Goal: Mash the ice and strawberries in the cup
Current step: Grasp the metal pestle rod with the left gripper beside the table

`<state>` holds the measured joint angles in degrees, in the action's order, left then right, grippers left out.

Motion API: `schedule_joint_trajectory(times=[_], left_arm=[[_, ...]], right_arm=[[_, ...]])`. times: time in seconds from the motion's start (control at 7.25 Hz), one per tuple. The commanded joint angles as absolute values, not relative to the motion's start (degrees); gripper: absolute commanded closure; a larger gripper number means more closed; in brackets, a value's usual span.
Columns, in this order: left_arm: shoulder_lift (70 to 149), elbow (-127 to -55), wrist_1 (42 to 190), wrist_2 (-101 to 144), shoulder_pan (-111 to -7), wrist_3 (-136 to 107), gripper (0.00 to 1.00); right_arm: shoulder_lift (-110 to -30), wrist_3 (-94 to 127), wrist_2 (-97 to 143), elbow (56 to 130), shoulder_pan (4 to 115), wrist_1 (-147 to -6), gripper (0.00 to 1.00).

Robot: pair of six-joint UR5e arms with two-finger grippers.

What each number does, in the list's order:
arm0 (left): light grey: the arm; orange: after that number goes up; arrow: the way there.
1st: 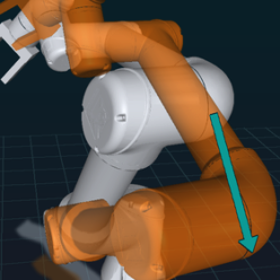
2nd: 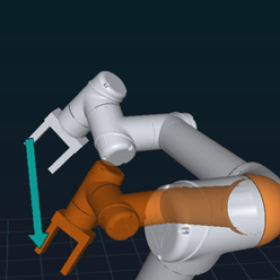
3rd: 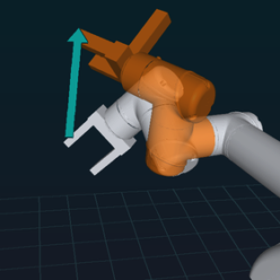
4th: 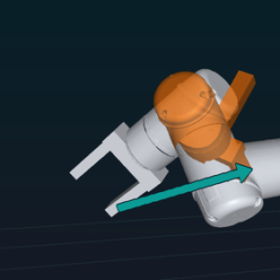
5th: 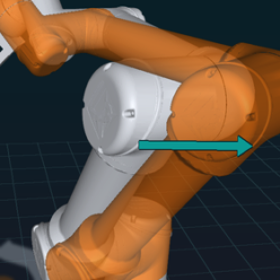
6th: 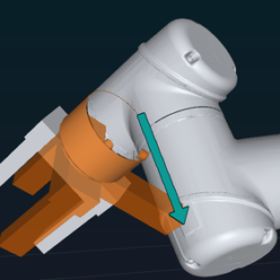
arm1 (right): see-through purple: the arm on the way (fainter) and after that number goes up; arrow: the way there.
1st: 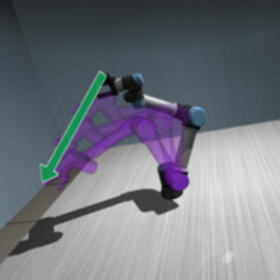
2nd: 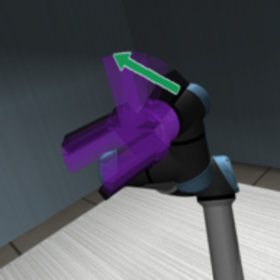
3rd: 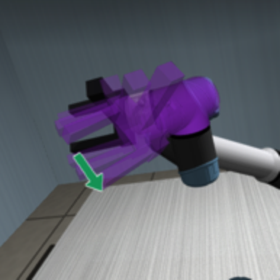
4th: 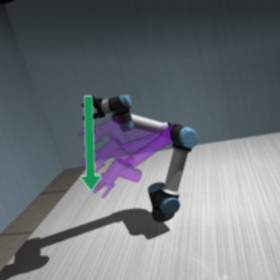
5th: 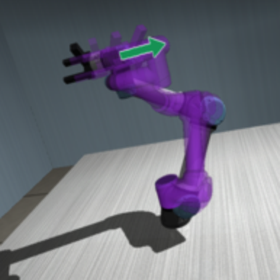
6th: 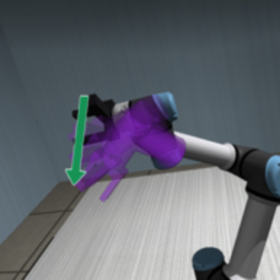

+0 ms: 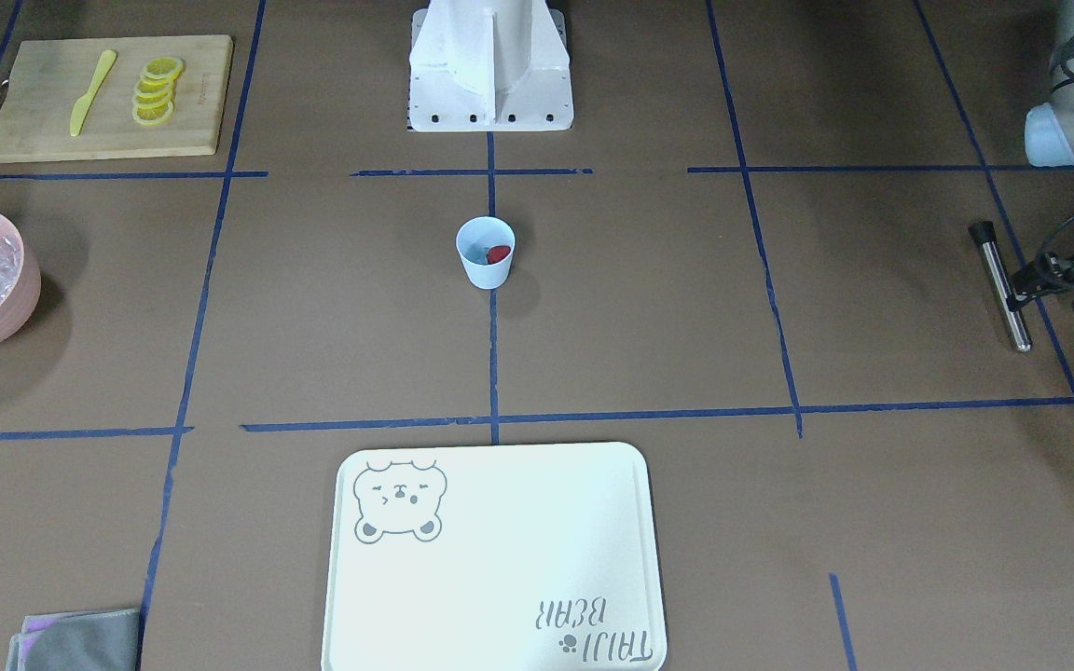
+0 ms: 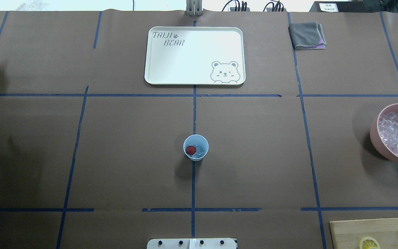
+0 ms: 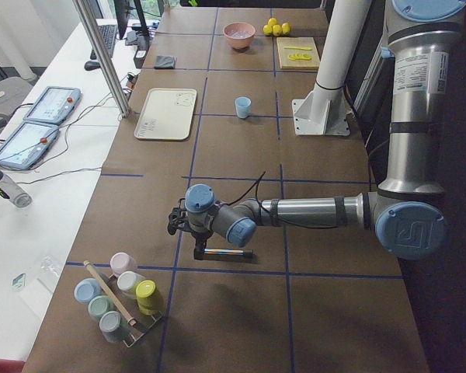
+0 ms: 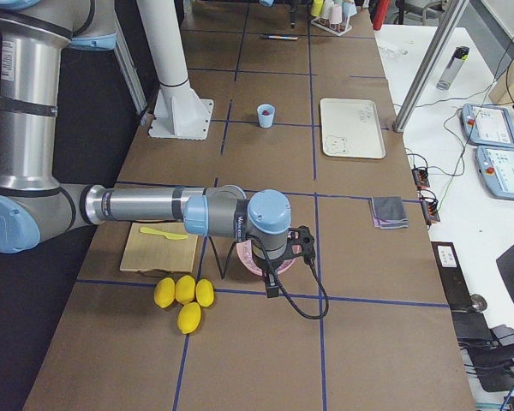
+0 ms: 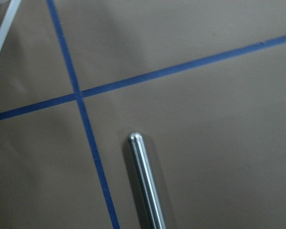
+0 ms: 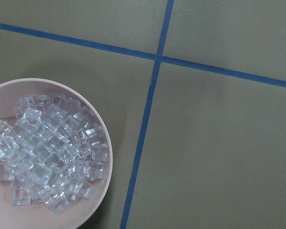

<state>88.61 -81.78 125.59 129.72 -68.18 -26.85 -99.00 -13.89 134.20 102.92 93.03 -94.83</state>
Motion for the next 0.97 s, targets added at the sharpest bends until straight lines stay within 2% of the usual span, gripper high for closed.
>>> schedule_joint_trajectory(times=[0.0,0.14,0.28,0.69,0.83], left_arm=[[88.8,-77.4,130.0,129.1,-67.0,-27.5,0.02],[88.9,-76.8,130.2,129.1,-66.5,-27.8,0.11],[89.0,-76.8,130.2,129.1,-66.5,-29.2,0.15],[89.6,-76.8,130.1,129.1,-65.0,-29.4,0.15],[89.6,-76.9,130.1,129.1,-64.9,-29.4,0.19]], right_arm=[[-99.0,-13.9,134.1,102.9,93.1,-94.8,0.01],[-99.0,-14.0,134.1,102.9,93.1,-94.8,0.01],[-99.0,-14.0,134.0,102.8,93.1,-94.8,0.01],[-99.0,-14.0,134.0,102.7,93.1,-94.8,0.01],[-99.0,-14.1,134.0,102.7,93.1,-94.8,0.01]])
